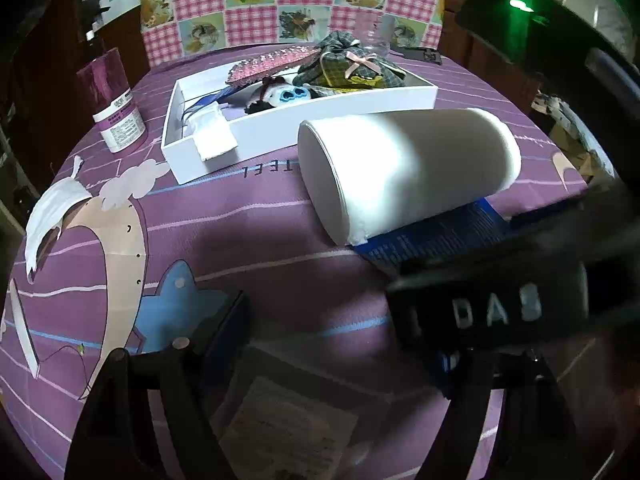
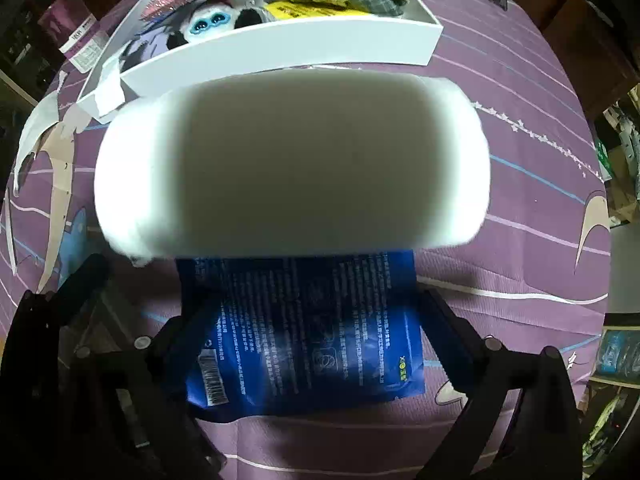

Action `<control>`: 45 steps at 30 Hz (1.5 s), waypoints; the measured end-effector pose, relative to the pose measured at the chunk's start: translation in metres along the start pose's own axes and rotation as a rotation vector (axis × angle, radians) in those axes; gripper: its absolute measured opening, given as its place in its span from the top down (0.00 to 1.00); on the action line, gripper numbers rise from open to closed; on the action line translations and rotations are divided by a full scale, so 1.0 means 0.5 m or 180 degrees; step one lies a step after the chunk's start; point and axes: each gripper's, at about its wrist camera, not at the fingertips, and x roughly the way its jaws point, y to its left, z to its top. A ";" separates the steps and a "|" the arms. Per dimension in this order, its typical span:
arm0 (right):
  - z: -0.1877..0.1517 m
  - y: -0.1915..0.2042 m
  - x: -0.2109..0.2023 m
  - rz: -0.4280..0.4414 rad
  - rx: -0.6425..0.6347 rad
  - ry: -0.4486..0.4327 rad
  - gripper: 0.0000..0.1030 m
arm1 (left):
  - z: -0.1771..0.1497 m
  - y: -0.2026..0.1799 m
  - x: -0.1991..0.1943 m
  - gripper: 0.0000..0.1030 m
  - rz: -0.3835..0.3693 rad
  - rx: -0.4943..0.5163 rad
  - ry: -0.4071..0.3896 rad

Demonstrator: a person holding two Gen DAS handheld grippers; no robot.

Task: Organize soft objects
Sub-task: 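Grasp the clear plastic bag with the left gripper while the right gripper grasps the blue packet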

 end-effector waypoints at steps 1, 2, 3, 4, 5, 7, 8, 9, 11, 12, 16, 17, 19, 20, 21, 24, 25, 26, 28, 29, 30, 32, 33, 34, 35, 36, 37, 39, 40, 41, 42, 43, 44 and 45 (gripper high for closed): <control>0.004 0.001 0.003 -0.0004 -0.0012 0.0001 0.00 | -0.002 0.000 -0.002 0.24 -0.0034 0.0061 0.0019; 0.007 0.002 0.002 -0.0013 -0.0004 -0.0020 0.00 | -0.006 0.003 -0.006 0.24 -0.0057 0.0103 0.0050; 0.006 0.000 0.001 -0.0013 0.0015 -0.0030 0.00 | -0.008 0.007 -0.008 0.24 -0.0048 0.0095 0.0067; 0.003 0.000 -0.001 -0.0018 0.0011 -0.0059 0.00 | -0.011 0.015 -0.011 0.24 -0.0028 0.0063 0.0088; 0.001 0.000 -0.002 -0.0020 0.0005 -0.0083 0.00 | -0.013 0.024 -0.013 0.24 0.0003 0.0016 0.0110; -0.002 0.001 -0.004 -0.0023 0.0001 -0.0122 0.00 | -0.017 0.049 -0.020 0.24 0.0029 -0.0108 0.0137; -0.004 0.000 -0.006 -0.0022 0.0004 -0.0134 0.00 | -0.018 0.064 -0.025 0.24 0.0020 -0.0176 0.0158; -0.011 -0.008 -0.008 -0.0023 0.0002 -0.0152 0.00 | -0.020 0.076 -0.032 0.24 0.0011 -0.0222 0.0160; -0.036 -0.011 -0.014 -0.0029 -0.0013 -0.0227 0.00 | -0.024 0.095 -0.046 0.24 -0.0013 -0.0297 0.0107; -0.042 -0.011 -0.017 -0.0030 -0.0026 -0.0281 0.00 | -0.028 0.108 -0.056 0.24 -0.0035 -0.0352 0.0064; -0.067 -0.006 -0.027 -0.0004 -0.0095 -0.0415 0.03 | -0.041 0.140 -0.075 0.24 -0.0170 -0.0450 -0.0030; -0.072 -0.006 -0.031 0.0008 -0.0108 -0.0438 0.04 | -0.043 0.145 -0.076 0.23 -0.0184 -0.0454 -0.0036; -0.085 -0.017 -0.042 0.0026 -0.0109 -0.0494 0.12 | -0.056 0.149 -0.086 0.23 -0.0222 -0.0451 -0.0111; -0.092 -0.027 -0.050 0.0045 -0.0085 -0.0530 0.20 | -0.060 0.150 -0.089 0.22 -0.0253 -0.0434 -0.0126; -0.098 -0.036 -0.057 0.0064 -0.0066 -0.0560 0.29 | -0.067 0.144 -0.093 0.22 -0.0327 -0.0373 -0.0131; -0.110 -0.062 -0.069 0.0199 -0.0022 -0.0618 0.42 | -0.078 0.112 -0.101 0.18 -0.0387 -0.0090 -0.0137; -0.115 -0.069 -0.073 0.0227 -0.0005 -0.0640 0.44 | -0.083 0.100 -0.104 0.18 -0.0367 -0.0017 -0.0134; -0.120 -0.073 -0.076 0.0243 0.0013 -0.0665 0.48 | -0.087 0.090 -0.104 0.18 -0.0333 0.0060 -0.0122; -0.126 -0.073 -0.078 0.0253 0.0008 -0.0717 0.50 | -0.094 0.080 -0.098 0.18 -0.0292 0.0120 -0.0068; -0.132 -0.073 -0.081 0.0256 0.0003 -0.0737 0.52 | -0.095 0.076 -0.092 0.18 -0.0278 0.0127 -0.0011; -0.129 -0.080 -0.079 0.0262 0.0005 -0.0758 0.54 | -0.098 0.074 -0.088 0.18 -0.0264 0.0137 0.0019; -0.128 -0.070 -0.077 0.0267 0.0036 -0.0811 0.62 | -0.103 0.064 -0.079 0.18 -0.0205 0.0197 0.0079; -0.120 -0.079 -0.074 0.0296 0.0067 -0.0831 0.70 | -0.106 0.053 -0.075 0.18 -0.0131 0.0261 0.0085; -0.110 -0.089 -0.070 0.0370 0.0087 -0.0845 0.74 | -0.107 0.046 -0.077 0.26 -0.0137 0.0288 0.0081; -0.106 -0.096 -0.069 0.0376 0.0114 -0.0868 0.81 | -0.105 0.042 -0.080 0.39 -0.0191 0.0290 0.0103; -0.102 -0.102 -0.068 0.0377 0.0129 -0.0891 0.86 | -0.103 0.041 -0.082 0.47 -0.0172 0.0294 0.0118; -0.102 -0.106 -0.068 0.0382 0.0146 -0.0912 0.91 | -0.099 0.040 -0.082 0.54 -0.0172 0.0276 0.0149; -0.101 -0.115 -0.062 0.0577 0.0180 -0.0865 1.00 | -0.096 0.039 -0.081 0.56 -0.0170 0.0271 0.0185; -0.105 -0.119 -0.056 0.0745 0.0186 -0.0834 1.00 | -0.096 0.039 -0.081 0.59 -0.0175 0.0267 0.0185; -0.106 -0.121 -0.050 0.0837 0.0190 -0.0809 1.00 | -0.096 0.040 -0.082 0.64 -0.0194 0.0247 0.0183; -0.107 -0.122 -0.047 0.0918 0.0198 -0.0790 1.00 | -0.096 0.041 -0.083 0.66 -0.0207 0.0215 0.0184; -0.107 -0.122 -0.044 0.1025 0.0194 -0.0767 1.00 | -0.095 0.042 -0.084 0.71 -0.0230 0.0175 0.0186; -0.105 -0.123 -0.041 0.1120 0.0200 -0.0744 1.00 | -0.093 0.043 -0.087 0.75 -0.0247 0.0137 0.0168; -0.104 -0.122 -0.039 0.1233 0.0212 -0.0712 1.00 | -0.092 0.043 -0.090 0.77 -0.0250 0.0107 0.0155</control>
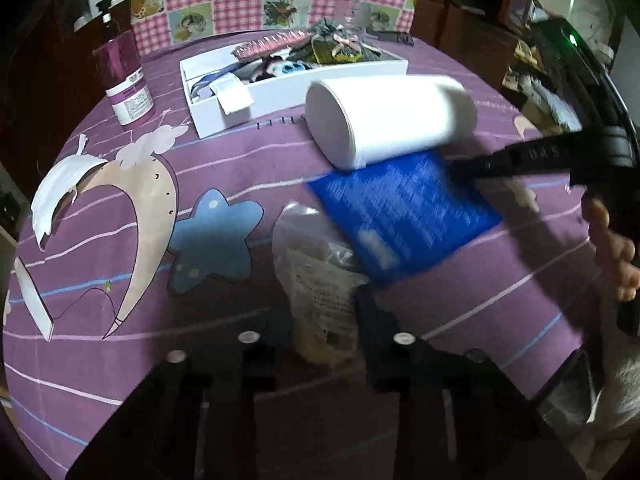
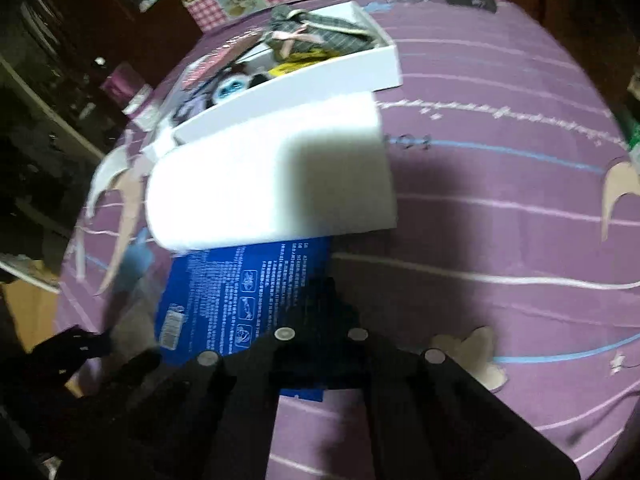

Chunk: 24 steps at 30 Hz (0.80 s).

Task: Organize soft objects
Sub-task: 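Grasp the clear plastic bag with the left gripper while the right gripper grasps the blue packet, then carry the clear bag and blue packet over the white box with both grippers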

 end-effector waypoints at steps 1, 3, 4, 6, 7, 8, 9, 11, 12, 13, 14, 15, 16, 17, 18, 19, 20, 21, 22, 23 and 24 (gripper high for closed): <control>0.001 0.000 0.002 0.0087 0.0023 0.0025 1.00 | 0.002 0.000 -0.002 0.80 0.0009 -0.0013 -0.0015; 0.005 0.002 0.001 0.0176 0.0019 0.0020 1.00 | 0.006 0.001 -0.007 0.85 0.0043 -0.0039 -0.0047; 0.008 0.004 -0.001 0.0225 0.0024 0.0010 1.00 | 0.009 0.002 -0.007 0.87 0.0047 -0.0052 -0.0052; 0.012 0.005 -0.007 0.0316 0.0033 -0.0009 1.00 | 0.014 0.008 -0.008 0.87 0.0034 -0.0109 -0.0059; 0.015 0.006 -0.011 0.0359 0.0033 -0.0021 1.00 | 0.016 0.011 -0.009 0.88 0.0018 -0.0137 -0.0074; 0.019 0.007 -0.018 0.0380 0.0029 -0.0038 1.00 | 0.018 0.014 -0.012 0.88 0.0010 -0.0161 -0.0103; 0.022 0.018 -0.022 0.0387 0.0015 -0.0059 1.00 | 0.021 0.016 -0.015 0.88 -0.0002 -0.0178 -0.0136; 0.026 0.027 -0.030 0.0384 -0.0024 -0.0086 1.00 | 0.029 0.020 -0.024 0.88 -0.0038 -0.0208 -0.0200; 0.022 0.035 -0.034 0.0374 -0.0028 -0.0099 1.00 | 0.033 0.021 -0.027 0.88 -0.0036 -0.0214 -0.0217; 0.025 0.038 -0.036 0.0374 -0.0037 -0.0113 1.00 | 0.037 0.022 -0.030 0.88 -0.0030 -0.0213 -0.0236; 0.028 0.040 -0.039 0.0381 -0.0036 -0.0125 1.00 | 0.043 0.024 -0.035 0.88 -0.0026 -0.0221 -0.0266; 0.029 0.046 -0.042 0.0388 -0.0030 -0.0135 1.00 | 0.047 0.025 -0.039 0.88 -0.0028 -0.0233 -0.0287; 0.035 0.049 -0.044 0.0402 -0.0031 -0.0149 1.00 | 0.050 0.026 -0.042 0.88 -0.0033 -0.0235 -0.0299; 0.034 0.050 -0.050 0.0414 -0.0036 -0.0164 1.00 | 0.056 0.027 -0.047 0.88 -0.0034 -0.0237 -0.0326; 0.031 0.051 -0.060 0.0424 -0.0035 -0.0181 1.00 | 0.059 0.028 -0.050 0.88 -0.0033 -0.0238 -0.0340; 0.035 0.053 -0.067 0.0439 -0.0039 -0.0195 1.00 | 0.064 0.029 -0.054 0.88 -0.0030 -0.0238 -0.0358; 0.033 0.054 -0.077 0.0453 -0.0048 -0.0213 1.00 | 0.069 0.029 -0.058 0.88 -0.0023 -0.0238 -0.0375; 0.036 0.058 -0.085 0.0460 -0.0055 -0.0233 1.00 | 0.075 0.030 -0.062 0.88 -0.0018 -0.0237 -0.0396; 0.038 0.060 -0.092 0.0466 -0.0065 -0.0250 1.00 | 0.081 0.030 -0.065 0.88 -0.0017 -0.0238 -0.0412; 0.041 0.063 -0.102 0.0473 -0.0078 -0.0270 1.00 | 0.087 0.031 -0.067 0.88 -0.0015 -0.0239 -0.0427; 0.044 0.064 -0.109 0.0480 -0.0082 -0.0284 1.00 | 0.096 0.032 -0.070 0.88 -0.0009 -0.0242 -0.0448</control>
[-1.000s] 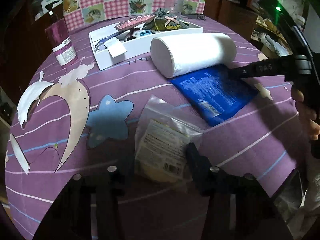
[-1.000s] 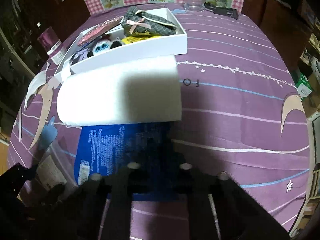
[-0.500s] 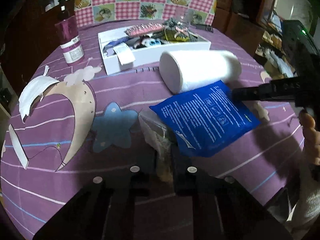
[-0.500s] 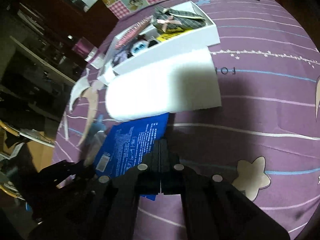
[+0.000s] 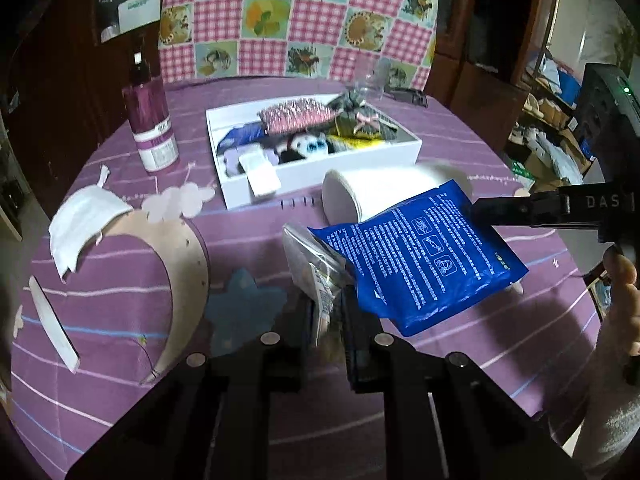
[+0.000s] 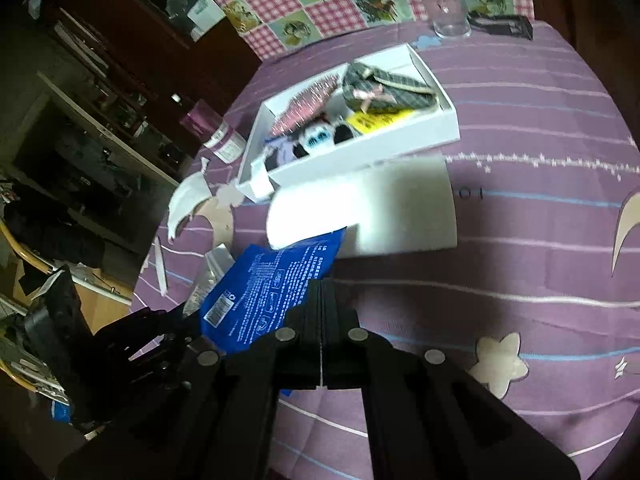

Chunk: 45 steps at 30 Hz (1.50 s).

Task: Organize soft objects
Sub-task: 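Carry the clear bag and blue packet over the white box with both grippers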

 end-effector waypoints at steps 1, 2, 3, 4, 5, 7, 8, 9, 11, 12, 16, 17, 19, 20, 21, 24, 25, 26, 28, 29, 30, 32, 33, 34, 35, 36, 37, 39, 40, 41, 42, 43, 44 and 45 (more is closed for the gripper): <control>0.008 0.004 -0.003 0.0013 -0.0008 -0.0012 1.00 | 0.004 0.000 -0.001 0.89 0.0000 -0.0001 -0.0011; 0.014 0.008 -0.007 0.0029 -0.0018 -0.0024 1.00 | 0.014 0.000 -0.001 0.89 -0.0008 -0.0003 -0.0022; 0.022 0.012 -0.010 0.0047 -0.0021 -0.0033 1.00 | 0.021 -0.001 -0.002 0.89 -0.0012 -0.0009 -0.0032; 0.027 0.015 -0.012 0.0059 -0.0029 -0.0041 1.00 | 0.026 -0.002 -0.003 0.90 -0.0010 -0.0010 -0.0044; 0.033 0.018 -0.014 0.0073 -0.0032 -0.0051 1.00 | 0.035 -0.002 -0.004 0.91 -0.0008 -0.0014 -0.0066; 0.048 0.022 -0.018 0.0133 -0.0023 -0.0051 1.00 | 0.046 -0.004 -0.008 0.93 -0.0025 -0.0019 -0.0101; 0.052 0.023 -0.020 0.0172 -0.0017 -0.0043 1.00 | 0.054 -0.004 -0.010 0.94 -0.0052 -0.0025 -0.0119; 0.058 0.025 -0.018 0.0207 -0.0011 -0.0034 1.00 | 0.060 -0.005 -0.010 0.94 -0.0077 -0.0024 -0.0127; 0.065 0.030 -0.018 0.0181 -0.0034 -0.0044 1.00 | 0.073 -0.004 -0.008 0.94 -0.0062 -0.0029 -0.0138; 0.065 0.031 -0.016 0.0126 -0.0047 -0.0052 1.00 | 0.075 -0.001 -0.004 0.94 -0.0041 -0.0041 -0.0131; 0.057 0.010 -0.003 0.0110 0.0045 0.0014 1.00 | 0.066 0.019 0.013 0.95 -0.0074 -0.0165 -0.0065; 0.055 0.005 -0.003 0.0114 0.0064 0.0009 1.00 | 0.063 0.023 0.015 0.95 -0.0079 -0.0188 -0.0056; 0.056 -0.001 -0.006 0.0152 0.0097 -0.0010 1.00 | 0.059 0.029 0.019 0.95 -0.0093 -0.0217 -0.0039; 0.058 -0.001 -0.008 0.0187 0.0118 -0.0011 1.00 | 0.060 0.030 0.020 0.95 -0.0085 -0.0224 -0.0040; 0.062 0.001 -0.012 0.0234 0.0132 -0.0012 1.00 | 0.062 0.030 0.018 0.95 -0.0074 -0.0223 -0.0041; 0.075 0.018 -0.027 0.0308 0.0098 -0.0071 1.00 | 0.071 0.030 0.008 0.95 -0.0052 -0.0205 -0.0090; 0.080 0.025 -0.033 0.0328 0.0088 -0.0091 1.00 | 0.073 0.031 0.004 0.95 -0.0037 -0.0204 -0.0103; 0.084 0.031 -0.036 0.0356 0.0084 -0.0097 1.00 | 0.078 0.031 0.000 0.95 -0.0023 -0.0204 -0.0114; 0.097 0.044 -0.045 0.0451 0.0074 -0.0117 1.00 | 0.090 0.033 -0.008 0.95 0.0009 -0.0202 -0.0143; 0.105 0.053 -0.050 0.0479 0.0062 -0.0140 1.00 | 0.094 0.033 -0.011 0.95 0.0028 -0.0201 -0.0156; 0.115 0.060 -0.057 0.0505 0.0047 -0.0171 1.00 | 0.103 0.035 -0.017 0.95 0.0054 -0.0191 -0.0182; 0.132 0.069 -0.066 0.0555 0.0045 -0.0219 1.00 | 0.117 0.039 -0.024 0.95 0.0085 -0.0203 -0.0229; 0.142 0.072 -0.069 0.0591 0.0048 -0.0239 1.00 | 0.127 0.042 -0.028 0.95 0.0103 -0.0210 -0.0255; 0.157 0.074 -0.073 0.0638 0.0064 -0.0266 1.00 | 0.136 0.045 -0.030 0.95 0.0116 -0.0222 -0.0280; 0.169 0.074 -0.073 0.0654 0.0077 -0.0287 1.00 | 0.149 0.049 -0.032 0.95 0.0131 -0.0238 -0.0314; 0.183 0.073 -0.073 0.0680 0.0098 -0.0311 1.00 | 0.161 0.052 -0.032 0.95 0.0137 -0.0251 -0.0340; 0.193 0.071 -0.073 0.0713 0.0119 -0.0329 1.00 | 0.172 0.055 -0.031 0.95 0.0137 -0.0259 -0.0358; 0.220 0.065 -0.071 0.0804 0.0177 -0.0372 1.00 | 0.194 0.060 -0.024 0.95 0.0153 -0.0279 -0.0386; 0.233 0.062 -0.069 0.0826 0.0196 -0.0398 1.00 | 0.208 0.064 -0.017 0.95 0.0172 -0.0289 -0.0393; 0.246 0.060 -0.066 0.0834 0.0209 -0.0426 1.00 | 0.219 0.066 -0.011 0.95 0.0197 -0.0298 -0.0408; 0.257 0.058 -0.062 0.0847 0.0215 -0.0447 1.00 | 0.229 0.068 -0.005 0.95 0.0219 -0.0304 -0.0418; 0.270 0.055 -0.054 0.0868 0.0226 -0.0466 1.00 | 0.235 0.069 0.001 0.95 0.0227 -0.0311 -0.0425; 0.278 0.053 -0.050 0.0884 0.0224 -0.0471 1.00 | 0.242 0.072 0.008 0.95 0.0226 -0.0326 -0.0439; 0.290 0.050 -0.041 0.0926 0.0219 -0.0487 1.00 | 0.251 0.076 0.017 0.95 0.0217 -0.0348 -0.0450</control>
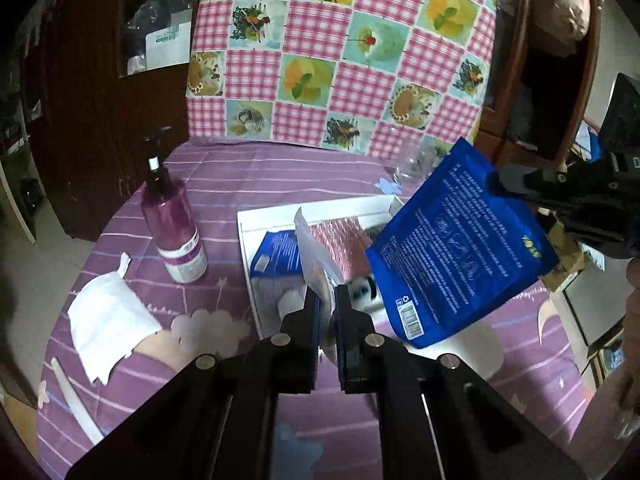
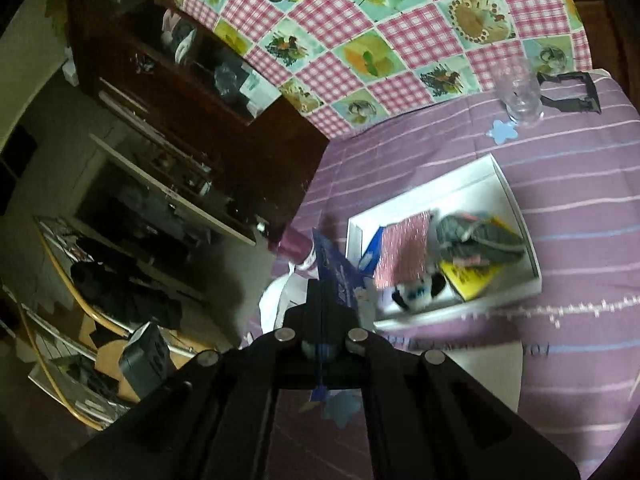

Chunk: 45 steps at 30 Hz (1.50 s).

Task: Organize soft objects
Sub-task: 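Carry the clear bag and blue packet over the white box with both grippers, then lower the clear bag and blue packet into the box and open both grippers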

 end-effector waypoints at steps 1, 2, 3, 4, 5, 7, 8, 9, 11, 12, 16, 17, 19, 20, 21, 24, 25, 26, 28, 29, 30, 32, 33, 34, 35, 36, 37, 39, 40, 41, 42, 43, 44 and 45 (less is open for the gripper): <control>0.012 -0.010 0.012 0.0080 0.0013 -0.0029 1.00 | 0.004 0.002 0.006 0.95 0.0005 -0.0014 -0.0010; 0.021 -0.020 0.022 0.0152 0.0042 -0.0036 1.00 | 0.011 0.006 0.018 0.95 0.0028 -0.0046 -0.0029; 0.031 -0.037 0.035 0.0271 0.0120 -0.0052 1.00 | 0.017 0.009 0.029 0.95 0.0055 -0.0072 -0.0054; 0.040 -0.056 0.049 0.0415 0.0199 -0.0074 1.00 | 0.022 0.012 0.037 0.95 0.0074 -0.0087 -0.0089; 0.047 -0.070 0.058 0.0522 0.0241 -0.0090 1.00 | 0.028 0.016 0.052 0.95 0.0087 -0.0112 -0.0156; 0.055 -0.108 0.086 0.0678 0.0339 -0.0149 1.00 | 0.035 0.026 0.084 0.95 0.0038 -0.0224 -0.0201; 0.056 -0.128 0.101 0.0663 0.0379 -0.0167 1.00 | 0.037 0.035 0.108 0.95 -0.0024 -0.0314 -0.0163; 0.054 -0.152 0.120 0.0578 0.0411 -0.0201 1.00 | 0.038 0.042 0.136 0.95 -0.0088 -0.0393 -0.0106; 0.050 -0.193 0.152 0.0348 0.0485 -0.0245 0.99 | 0.031 0.046 0.183 0.95 -0.0076 -0.0454 -0.0009; 0.050 -0.214 0.169 0.0152 0.0531 -0.0202 0.99 | 0.024 0.049 0.214 0.95 0.0049 -0.0470 0.0036; 0.049 -0.265 0.199 -0.0150 0.0603 -0.0177 1.00 | 0.005 0.070 0.273 0.94 0.0218 -0.0587 0.0182; 0.050 -0.267 0.197 -0.0134 0.0649 -0.0171 1.00 | 0.002 0.078 0.280 0.94 0.0183 -0.0626 0.0220; 0.053 -0.253 0.193 -0.0252 0.0544 -0.0180 1.00 | -0.005 0.087 0.294 0.94 0.0149 -0.0687 0.0283; 0.052 -0.242 0.195 -0.0346 0.0441 -0.0194 1.00 | -0.009 0.087 0.303 0.94 0.0216 -0.0683 0.0313; 0.050 -0.231 0.197 -0.0426 0.0366 -0.0198 1.00 | -0.013 0.087 0.309 0.93 0.0280 -0.0662 0.0334; 0.045 -0.198 0.205 -0.0752 0.0080 -0.0191 1.00 | -0.018 0.079 0.309 0.93 0.0364 -0.0599 0.0311; 0.043 -0.189 0.207 -0.0858 -0.0028 -0.0190 1.00 | -0.017 0.077 0.308 0.93 0.0380 -0.0583 0.0309; 0.040 -0.186 0.208 -0.0930 -0.0099 -0.0187 1.00 | -0.019 0.076 0.306 0.93 0.0397 -0.0572 0.0304; 0.038 -0.183 0.205 -0.0974 -0.0149 -0.0195 0.99 | -0.023 0.075 0.302 0.90 0.0407 -0.0559 0.0293; 0.038 -0.182 0.201 -0.0973 -0.0158 -0.0207 0.99 | -0.018 0.076 0.304 0.89 0.0421 -0.0560 0.0291; 0.040 -0.180 0.196 -0.0965 -0.0165 -0.0229 0.98 | -0.017 0.077 0.301 0.88 0.0432 -0.0565 0.0274; 0.040 -0.179 0.185 -0.0950 -0.0170 -0.0283 0.97 | -0.014 0.081 0.296 0.77 0.0420 -0.0617 0.0258; 0.041 -0.175 0.179 -0.0960 -0.0175 -0.0318 0.97 | -0.013 0.084 0.293 0.73 0.0389 -0.0641 0.0261; 0.041 -0.173 0.173 -0.0984 -0.0177 -0.0361 0.97 | -0.013 0.085 0.289 0.64 0.0359 -0.0655 0.0260; 0.042 -0.170 0.167 -0.1004 -0.0169 -0.0408 0.97 | -0.012 0.086 0.284 0.52 0.0331 -0.0667 0.0251; 0.043 -0.168 0.160 -0.1010 -0.0153 -0.0449 0.97 | -0.010 0.084 0.276 0.47 0.0328 -0.0660 0.0212; 0.044 -0.165 0.155 -0.1005 -0.0147 -0.0474 0.96 | -0.008 0.081 0.271 0.39 0.0344 -0.0646 0.0167; 0.047 -0.158 0.145 -0.1041 -0.0166 -0.0502 0.93 | -0.002 0.073 0.250 0.29 0.0368 -0.0616 0.0006; 0.048 -0.153 0.140 -0.1090 -0.0197 -0.0510 0.91 | 0.000 0.071 0.243 0.24 0.0363 -0.0609 -0.0036; 0.049 -0.148 0.136 -0.1145 -0.0230 -0.0523 0.83 | 0.004 0.068 0.233 0.23 0.0346 -0.0596 -0.0099; 0.049 -0.145 0.132 -0.1182 -0.0251 -0.0544 0.69 | 0.006 0.067 0.225 0.23 0.0339 -0.0590 -0.0141; 0.049 -0.138 0.125 -0.1211 -0.0289 -0.0601 0.59 | 0.008 0.066 0.219 0.23 0.0339 -0.0585 -0.0165; 0.048 -0.134 0.118 -0.1210 -0.0316 -0.0652 0.44 | 0.009 0.066 0.212 0.23 0.0339 -0.0581 -0.0192; 0.046 -0.129 0.111 -0.1204 -0.0348 -0.0721 0.40 | 0.011 0.066 0.206 0.23 0.0340 -0.0582 -0.0218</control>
